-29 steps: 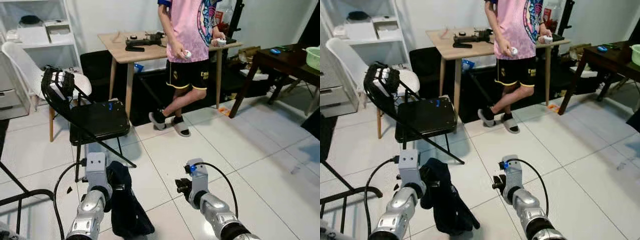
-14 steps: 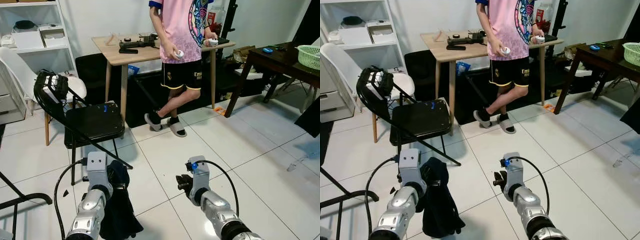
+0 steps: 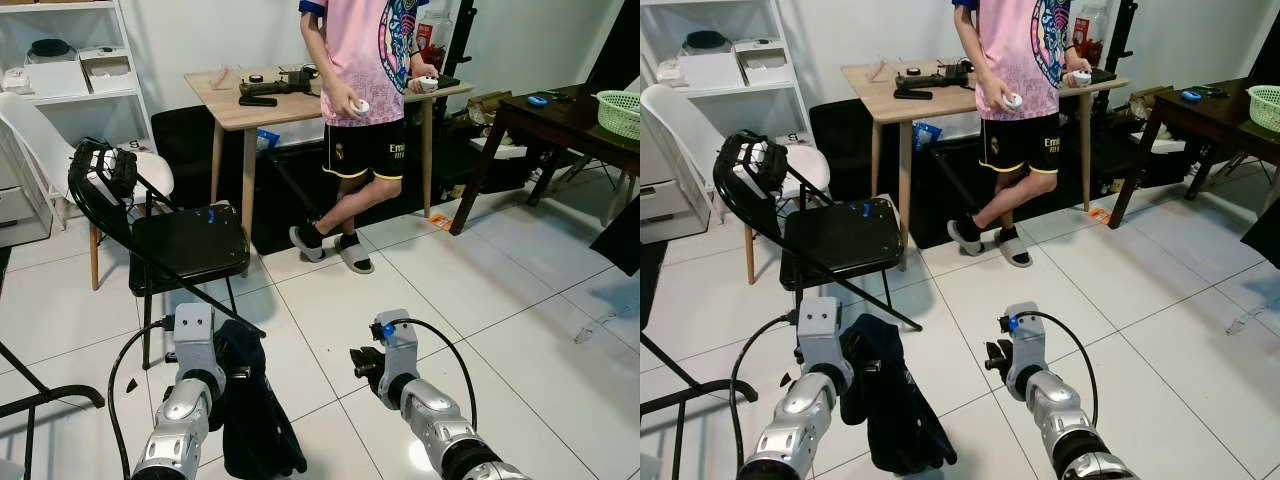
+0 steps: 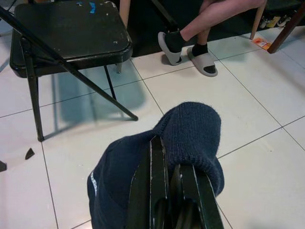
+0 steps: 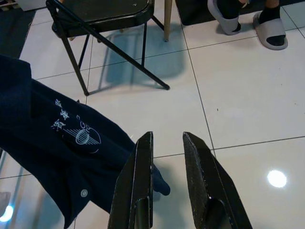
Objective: Hang hanger
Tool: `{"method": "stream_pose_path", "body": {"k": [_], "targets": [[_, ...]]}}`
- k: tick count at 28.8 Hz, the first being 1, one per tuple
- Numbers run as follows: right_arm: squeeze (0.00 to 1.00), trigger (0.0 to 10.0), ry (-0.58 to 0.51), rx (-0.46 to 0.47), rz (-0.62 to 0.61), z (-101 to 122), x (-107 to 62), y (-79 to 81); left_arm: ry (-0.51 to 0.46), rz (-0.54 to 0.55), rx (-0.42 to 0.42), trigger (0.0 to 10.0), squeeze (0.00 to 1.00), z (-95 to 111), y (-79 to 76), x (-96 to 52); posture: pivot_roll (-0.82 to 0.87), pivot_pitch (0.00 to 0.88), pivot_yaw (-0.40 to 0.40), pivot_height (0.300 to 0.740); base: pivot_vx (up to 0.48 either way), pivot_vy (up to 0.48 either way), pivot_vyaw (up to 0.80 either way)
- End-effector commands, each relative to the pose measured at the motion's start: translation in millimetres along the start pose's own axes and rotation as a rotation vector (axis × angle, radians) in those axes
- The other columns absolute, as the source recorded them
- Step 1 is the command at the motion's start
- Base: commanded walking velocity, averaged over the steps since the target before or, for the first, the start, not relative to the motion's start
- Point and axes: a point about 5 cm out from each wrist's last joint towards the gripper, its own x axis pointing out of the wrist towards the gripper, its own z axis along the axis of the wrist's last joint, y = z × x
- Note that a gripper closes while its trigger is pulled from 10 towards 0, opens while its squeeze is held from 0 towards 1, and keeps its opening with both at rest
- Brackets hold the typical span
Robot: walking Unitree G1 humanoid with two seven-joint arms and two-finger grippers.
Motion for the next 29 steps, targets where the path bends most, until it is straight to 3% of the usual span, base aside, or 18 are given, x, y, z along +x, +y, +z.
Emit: {"method": "stream_pose_path", "body": {"k": [1,11,17,19,29], "targets": [[0.0,10.0,-0.007,-0.002,-0.001,0.8,0.4,0.1,-0.029,-0.009,-0.001,10.0,0.0,5.0,-2.3,2.1,0.02,0.0,-0.039,0.74,0.0,0.0,0.0],[0.0,10.0,-0.01,-0.001,0.001,1.6,0.7,0.3,-0.04,-0.02,0.031,10.0,0.0,6.6,-4.5,2.7,0.02,0.0,-0.039,0.74,0.0,0.0,0.0],[0.0,10.0,-0.013,-0.001,0.003,2.4,1.0,0.8,-0.037,-0.026,0.033,10.0,0.0,6.3,-6.1,3.0,0.02,0.0,-0.039,0.74,0.0,-0.48,0.0],[0.0,10.0,-0.013,0.0,0.002,1.9,0.8,0.7,-0.029,-0.007,-0.01,10.0,0.0,4.9,-3.9,2.8,0.02,0.0,-0.038,0.74,0.0,0.0,0.0],[0.0,10.0,-0.013,0.004,-0.003,1.9,0.4,-0.4,-0.028,-0.013,-0.003,10.0,0.0,6.3,-2.5,3.6,0.01,0.0,-0.034,0.74,0.0,0.0,0.0]]}}
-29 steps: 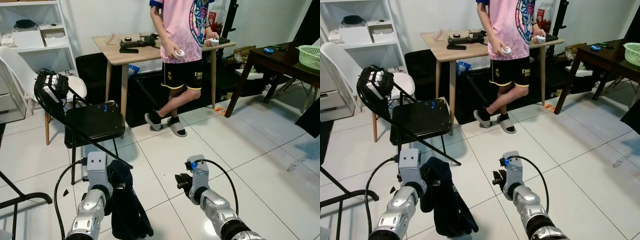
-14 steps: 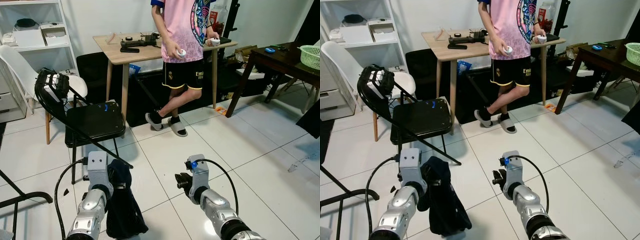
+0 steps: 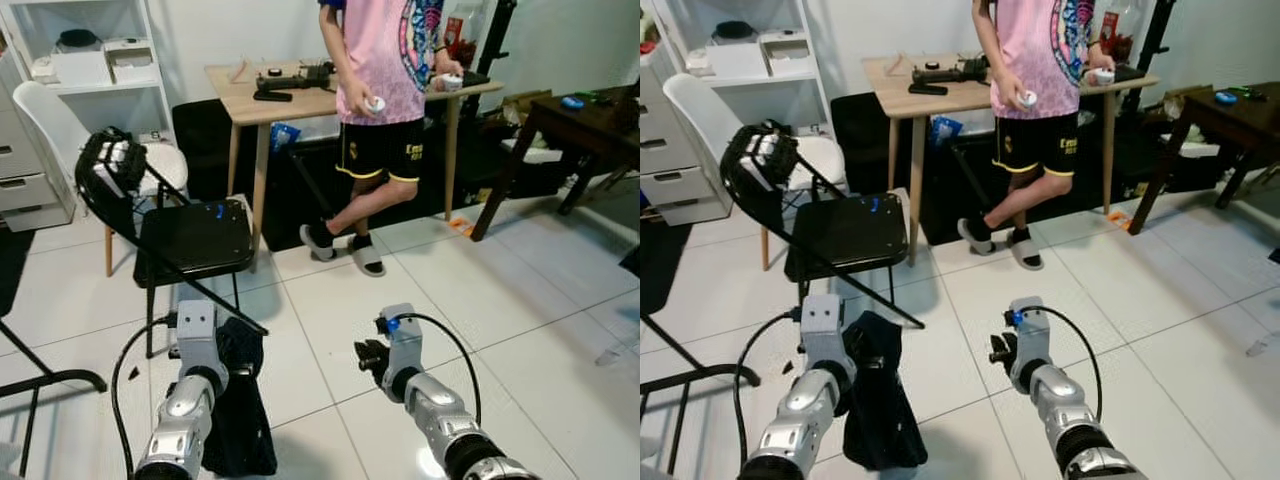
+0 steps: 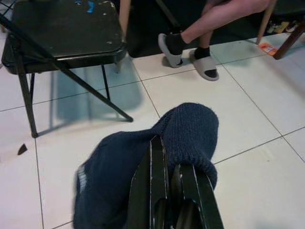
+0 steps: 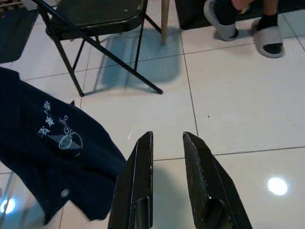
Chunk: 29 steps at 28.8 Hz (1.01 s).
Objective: Hang hanger
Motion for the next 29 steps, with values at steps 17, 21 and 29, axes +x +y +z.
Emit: {"method": "stream_pose_path", "body": {"k": [17,21,29], "targets": [[0.0,10.0,0.289,-0.043,-0.242,-52,-19.5,-18.4,0.401,0.094,-0.118,10.0,0.0,-65,12.3,-11.7,-0.01,0.01,-0.03,0.74,0.0,0.0,0.0],[0.0,10.0,0.268,0.024,-0.401,-59,-31.1,-34.9,0.424,0.267,-0.153,10.0,0.0,-75,30.8,-21.2,-0.01,0.031,-0.038,0.74,0.0,0.0,0.0],[0.0,10.0,0.255,0.131,-0.521,-66,-40.6,-45.7,0.409,0.252,-0.095,10.0,0.0,-73,31.7,-19.1,-0.01,0.048,-0.045,0.74,0.0,0.0,0.0]]}}
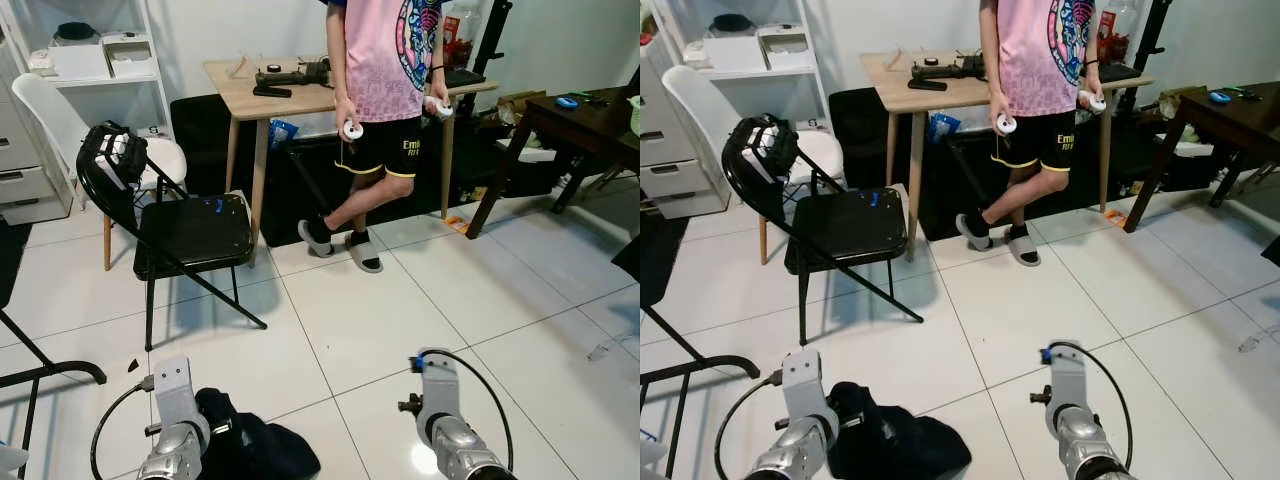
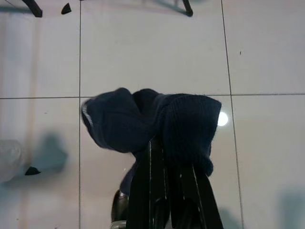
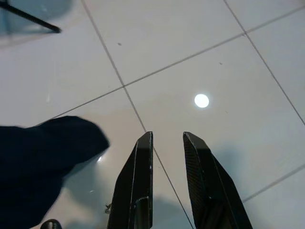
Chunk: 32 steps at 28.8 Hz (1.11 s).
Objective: Hang hanger
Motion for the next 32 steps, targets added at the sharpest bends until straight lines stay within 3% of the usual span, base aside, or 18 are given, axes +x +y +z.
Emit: {"method": "stream_pose_path", "body": {"k": [1,7,13,24,32], "targets": [[0.0,10.0,0.019,0.033,-0.02,-7,-1.4,-3.1,-0.023,-0.015,0.031,10.0,0.0,5,-0.6,1.4,-0.01,0.048,-0.045,0.74,0.0,0.0,0.0],[0.0,10.0,0.082,0.06,0.098,-17,-2.9,15.2,-0.02,-0.096,0.136,10.0,0.0,1,-20.2,-0.1,-0.01,0.058,-0.039,0.74,0.0,0.0,0.0],[0.0,10.0,0.086,0.067,0.143,-16,-3.0,20.7,-0.014,-0.144,0.164,10.0,0.0,-3,-29.7,-2.0,-0.01,0.062,-0.039,0.74,0.0,0.0,0.0],[0.0,10.0,0.094,0.062,0.143,-17,-3.0,22.6,0.0,-0.155,0.164,10.0,0.0,-3,-29.0,-1.0,0.01,0.074,-0.027,0.74,0.0,0.0,0.0],[0.0,10.0,0.094,0.109,0.165,-17,-3.2,23.9,-0.017,-0.192,0.17,10.0,0.0,-1,-30.9,-1.2,0.0,0.071,-0.032,0.74,0.0,0.0,0.0]]}}
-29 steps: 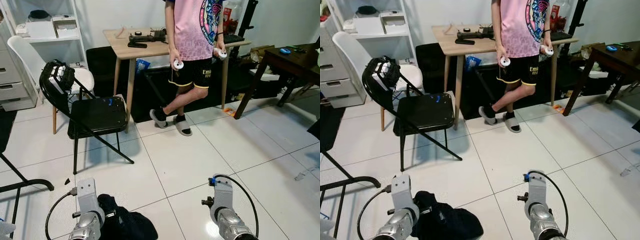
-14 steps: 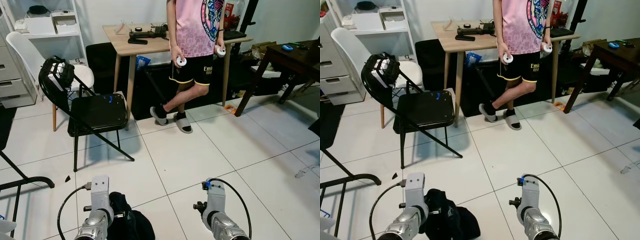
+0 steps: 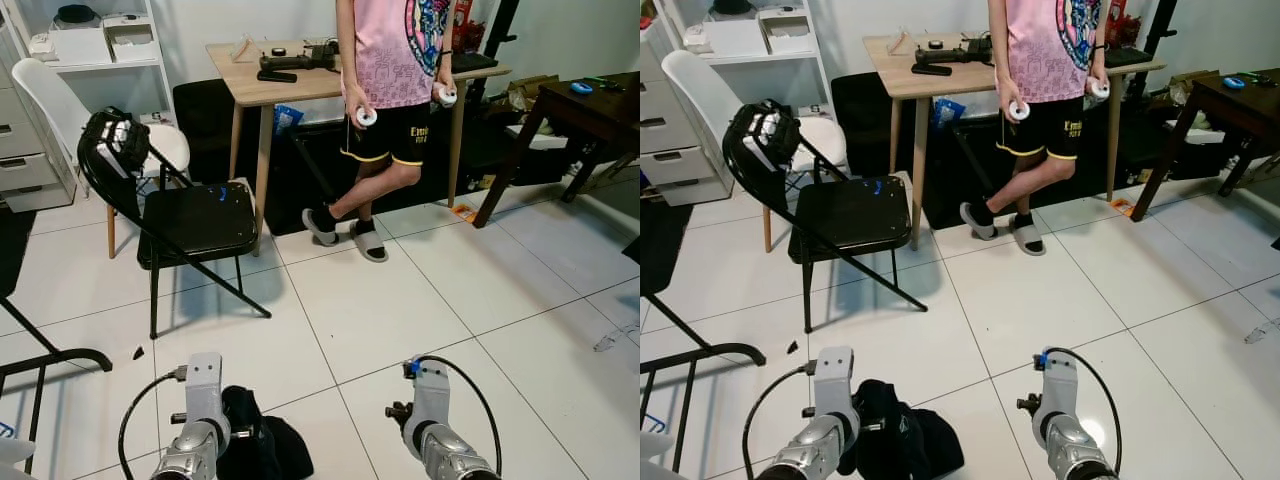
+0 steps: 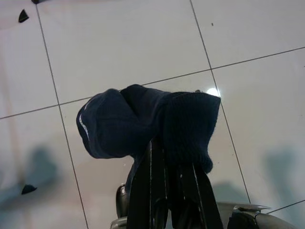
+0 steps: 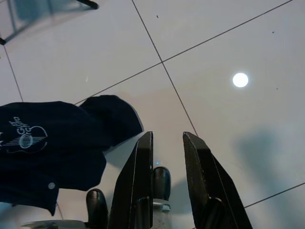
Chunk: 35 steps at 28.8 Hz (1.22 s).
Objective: Hang hanger
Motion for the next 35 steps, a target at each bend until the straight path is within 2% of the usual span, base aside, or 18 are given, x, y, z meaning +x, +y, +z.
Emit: {"method": "stream_pose_path", "body": {"k": [1,8,13,15,16,20,25,30,35], "targets": [[0.0,10.0,0.026,0.031,0.004,-6,-0.5,0.7,-0.011,-0.008,0.026,10.0,0.0,2,0.1,0.5,0.0,0.07,-0.03,0.74,0.0,0.0,0.0],[0.0,10.0,0.04,0.014,-0.004,-11,-1.6,-1.0,0.007,0.019,0.044,10.0,0.0,-1,4.8,0.0,0.0,0.066,-0.025,0.74,0.0,0.0,0.0],[0.0,10.0,0.067,0.013,0.024,-18,-2.1,6.7,-0.004,0.045,0.054,10.0,0.0,3,17.9,-0.4,0.06,0.083,-0.081,0.74,0.0,0.0,0.0],[0.0,10.0,0.07,0.014,0.029,-19,-2.0,8.0,-0.006,0.057,0.057,10.0,0.0,3,21.3,-0.5,0.06,0.083,-0.081,0.74,0.0,0.0,0.0],[0.0,10.0,0.082,-0.007,0.032,-21,-2.0,10.5,-0.004,0.086,0.062,10.0,0.0,2,30.2,-1.8,0.07,0.092,-0.083,0.74,0.0,0.0,0.0],[0.0,10.0,0.087,-0.01,0.033,-22,-1.8,12.9,0.011,0.104,0.071,10.0,0.0,-3,37.3,-4.1,0.06,0.084,-0.06,0.74,0.0,0.0,0.0],[0.0,10.0,0.073,0.01,0.024,-20,-1.3,14.3,0.027,0.093,0.067,10.0,0.0,-10,39.6,-5.9,0.03,0.071,-0.047,0.74,0.0,0.0,0.0],[0.0,10.0,0.083,-0.031,0.041,-24,-2.3,16.5,0.042,0.082,0.065,10.0,0.0,-18,36.8,-8.3,0.04,0.058,-0.054,0.74,0.0,0.0,0.0],[0.0,10.0,0.098,-0.028,0.038,-32,-4.2,15.8,0.056,0.088,0.056,10.0,0.0,-25,37.0,-10.4,0.05,0.059,-0.065,0.74,0.0,0.0,0.0]]}}
